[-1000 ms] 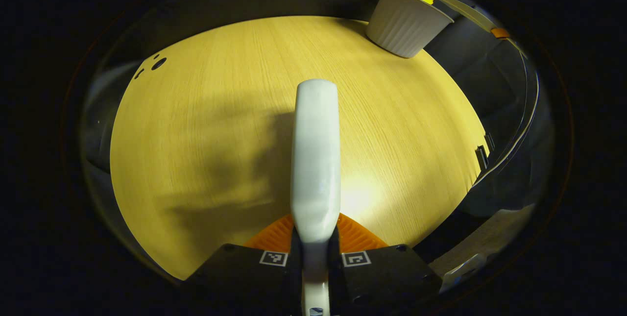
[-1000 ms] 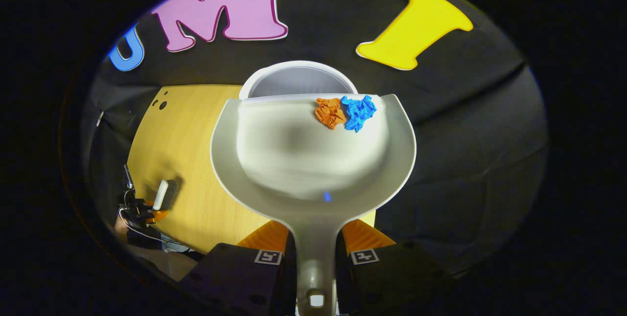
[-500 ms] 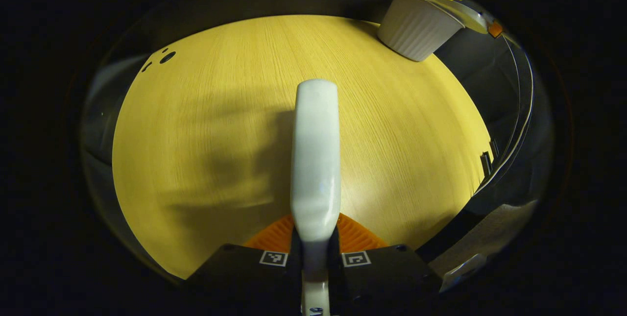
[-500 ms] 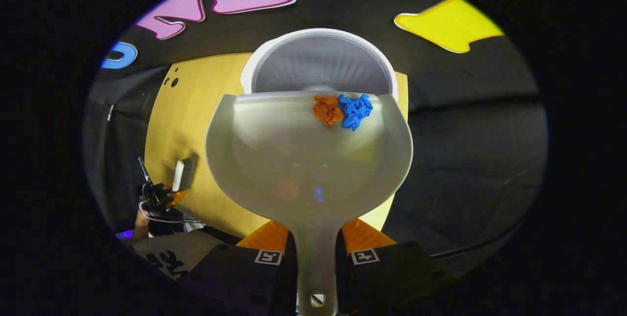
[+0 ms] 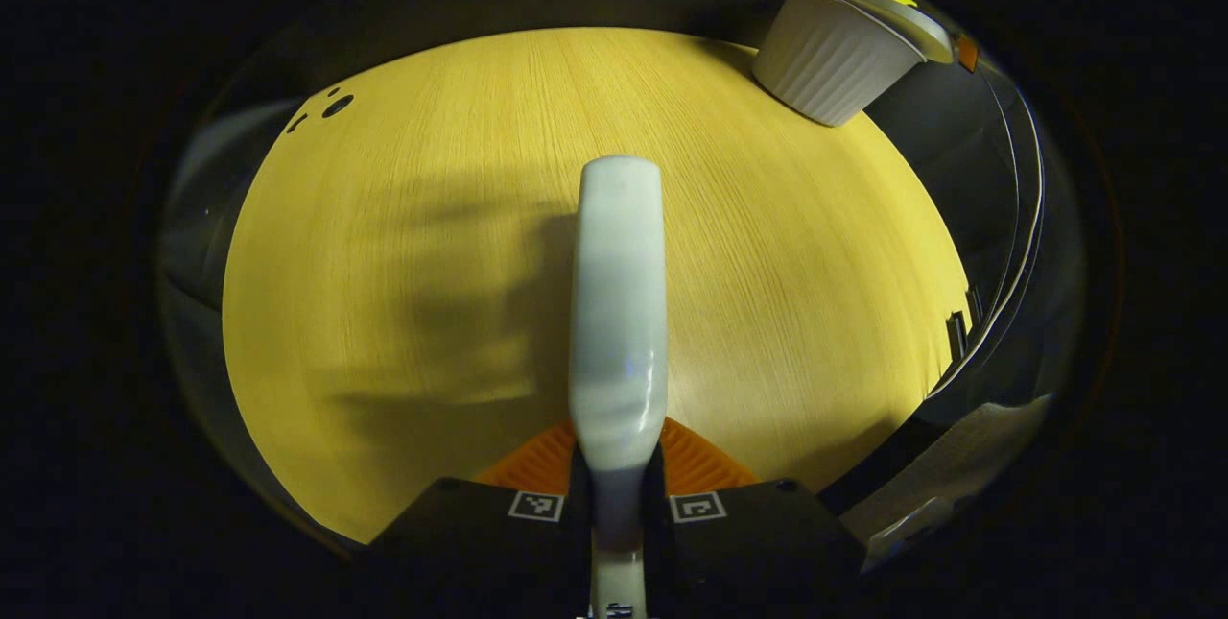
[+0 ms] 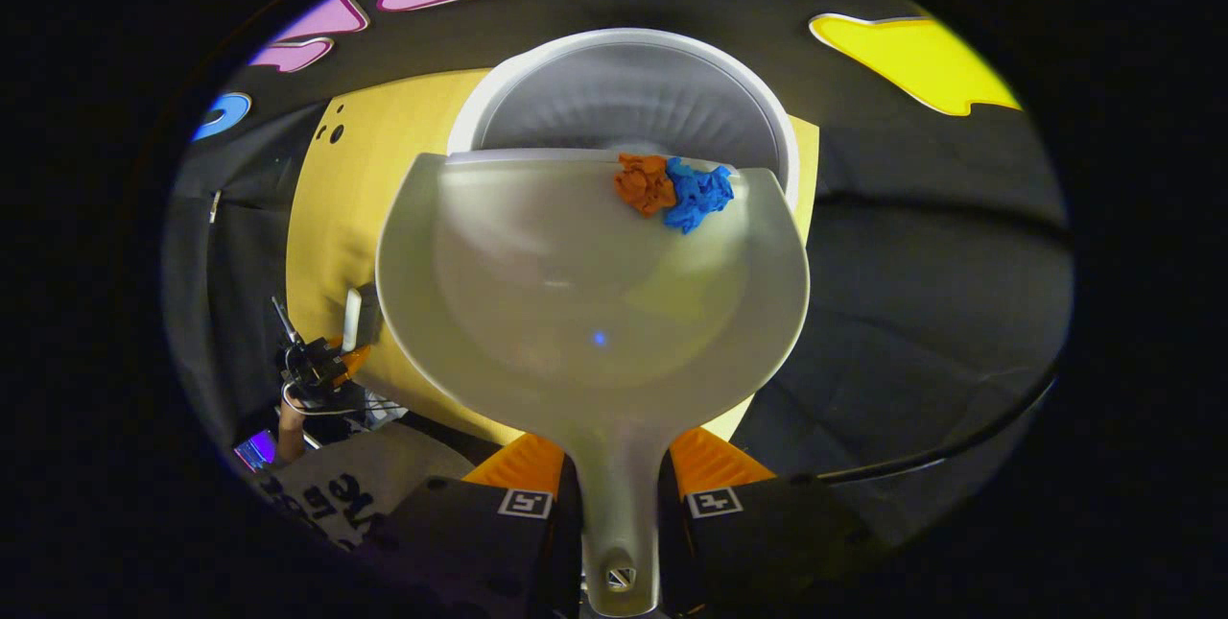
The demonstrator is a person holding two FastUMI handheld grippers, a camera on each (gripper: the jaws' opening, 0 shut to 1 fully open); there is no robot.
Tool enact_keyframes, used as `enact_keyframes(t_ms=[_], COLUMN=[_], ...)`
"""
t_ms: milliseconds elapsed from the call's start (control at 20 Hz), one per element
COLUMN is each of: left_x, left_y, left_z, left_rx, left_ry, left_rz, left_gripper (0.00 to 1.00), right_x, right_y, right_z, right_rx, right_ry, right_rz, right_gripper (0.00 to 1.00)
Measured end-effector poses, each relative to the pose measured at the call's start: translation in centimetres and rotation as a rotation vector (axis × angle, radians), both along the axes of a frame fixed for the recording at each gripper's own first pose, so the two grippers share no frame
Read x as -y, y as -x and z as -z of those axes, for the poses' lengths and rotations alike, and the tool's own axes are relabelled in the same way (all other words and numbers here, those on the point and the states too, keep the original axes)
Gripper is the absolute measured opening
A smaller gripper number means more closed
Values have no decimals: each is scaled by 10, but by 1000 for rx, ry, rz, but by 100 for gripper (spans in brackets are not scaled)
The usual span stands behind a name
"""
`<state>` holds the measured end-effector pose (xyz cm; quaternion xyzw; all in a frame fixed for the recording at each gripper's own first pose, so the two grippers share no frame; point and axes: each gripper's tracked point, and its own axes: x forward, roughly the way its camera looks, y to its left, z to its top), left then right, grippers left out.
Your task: Pick up the small broom and dustpan from the desktop, sweep the trash into the dustpan with the broom, and then empty the trash into the garbage bin.
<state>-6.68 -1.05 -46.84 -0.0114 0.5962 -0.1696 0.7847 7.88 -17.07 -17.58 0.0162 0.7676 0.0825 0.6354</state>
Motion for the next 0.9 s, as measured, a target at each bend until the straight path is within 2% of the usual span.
enact_keyframes(t_ms=[150,250,300,350,450,500,600,650,700,750,900], left_x=[2,4,6,7,10,11,10,9,9,8,7], left_y=[0,0,0,0,2,3,5,6,6,6,7], left_z=[0,-1,-1,-2,-3,-3,-3,-3,-3,-4,-4], left_rx=[1,7,9,8,7,6,2,1,3,6,5], left_ry=[-3,-5,-3,2,11,11,7,5,4,3,-1], left_rz=[3,11,10,5,-2,-1,-1,-2,-3,-3,-3], left_gripper=[26,26,26,27,26,26,26,26,26,27,26], right_x=[0,7,12,12,9,8,4,3,3,5,9], right_y=[-11,-12,-11,-12,-11,-10,-13,-13,-14,-13,-11], right_z=[-9,-18,-23,-26,-29,-29,-30,-30,-30,-31,-32], right_rx=[44,38,32,29,24,22,29,33,37,39,51], right_ry=[-14,17,34,38,26,22,23,22,22,24,36], right_rz=[14,-9,-20,-20,-20,-32,-38,-33,-23,-22,-24], right_gripper=[36,36,31,36,36,31,36,31,40,36,36])
